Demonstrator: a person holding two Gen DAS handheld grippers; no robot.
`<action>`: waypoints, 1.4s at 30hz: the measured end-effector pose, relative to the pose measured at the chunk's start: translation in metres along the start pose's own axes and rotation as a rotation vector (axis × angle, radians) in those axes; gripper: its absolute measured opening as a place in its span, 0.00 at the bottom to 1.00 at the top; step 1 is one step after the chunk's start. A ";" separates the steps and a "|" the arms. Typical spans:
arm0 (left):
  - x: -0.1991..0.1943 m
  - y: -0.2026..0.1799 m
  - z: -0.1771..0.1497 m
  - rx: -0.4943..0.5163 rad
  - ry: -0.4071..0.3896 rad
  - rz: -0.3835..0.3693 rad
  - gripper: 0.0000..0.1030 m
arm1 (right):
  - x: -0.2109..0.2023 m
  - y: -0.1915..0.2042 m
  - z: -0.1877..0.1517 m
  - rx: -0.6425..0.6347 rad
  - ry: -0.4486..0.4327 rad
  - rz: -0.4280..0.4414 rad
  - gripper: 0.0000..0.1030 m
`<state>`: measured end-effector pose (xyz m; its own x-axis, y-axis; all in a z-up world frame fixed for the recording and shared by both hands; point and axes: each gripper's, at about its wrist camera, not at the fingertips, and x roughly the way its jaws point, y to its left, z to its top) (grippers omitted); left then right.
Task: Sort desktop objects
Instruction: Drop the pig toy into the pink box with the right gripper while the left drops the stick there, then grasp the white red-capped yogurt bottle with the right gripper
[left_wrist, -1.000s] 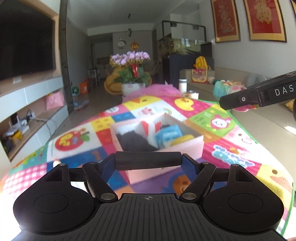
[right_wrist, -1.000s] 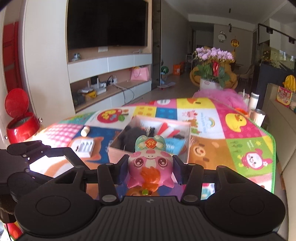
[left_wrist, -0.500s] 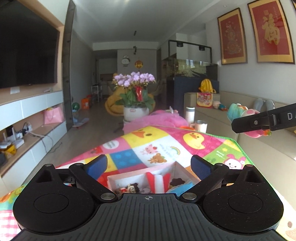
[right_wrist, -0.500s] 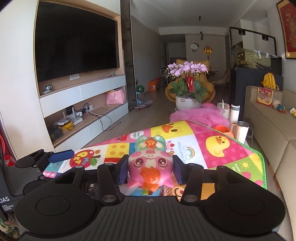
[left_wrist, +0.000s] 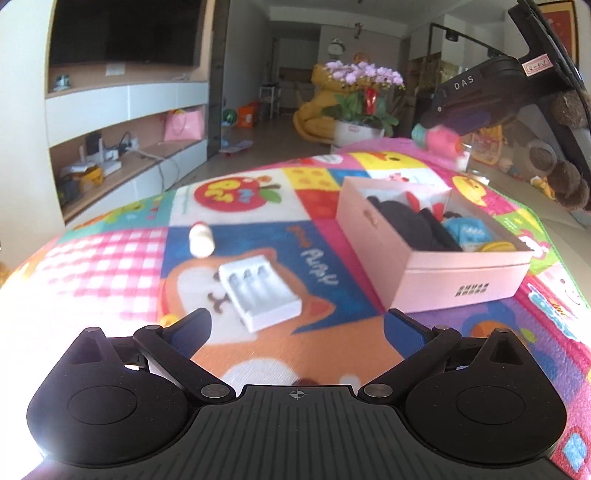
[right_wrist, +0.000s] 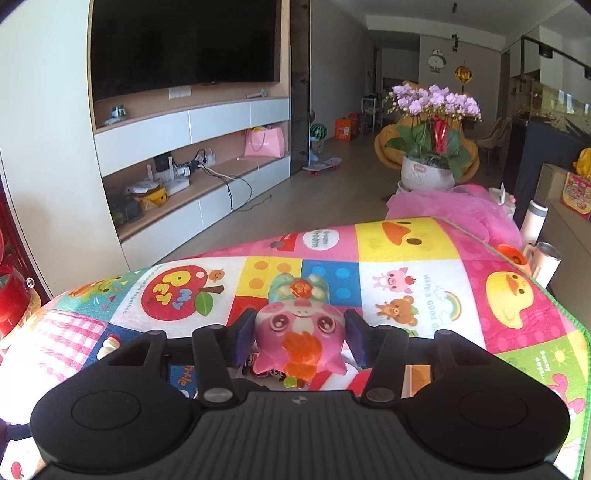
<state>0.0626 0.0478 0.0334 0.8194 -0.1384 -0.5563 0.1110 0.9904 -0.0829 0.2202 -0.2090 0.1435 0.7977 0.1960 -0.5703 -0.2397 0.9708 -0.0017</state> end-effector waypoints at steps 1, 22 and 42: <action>0.000 0.004 -0.005 -0.005 0.010 0.014 0.99 | 0.006 0.003 0.001 0.001 0.006 -0.015 0.54; -0.004 0.045 -0.034 -0.180 0.028 0.085 1.00 | 0.103 0.180 -0.039 -0.014 0.349 0.346 0.50; -0.005 0.048 -0.036 -0.216 0.020 0.094 1.00 | 0.015 0.171 -0.044 -0.160 0.216 0.448 0.24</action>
<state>0.0434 0.0962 0.0026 0.8090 -0.0475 -0.5859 -0.0904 0.9748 -0.2038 0.1667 -0.0459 0.0985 0.4692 0.5376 -0.7006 -0.6263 0.7619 0.1652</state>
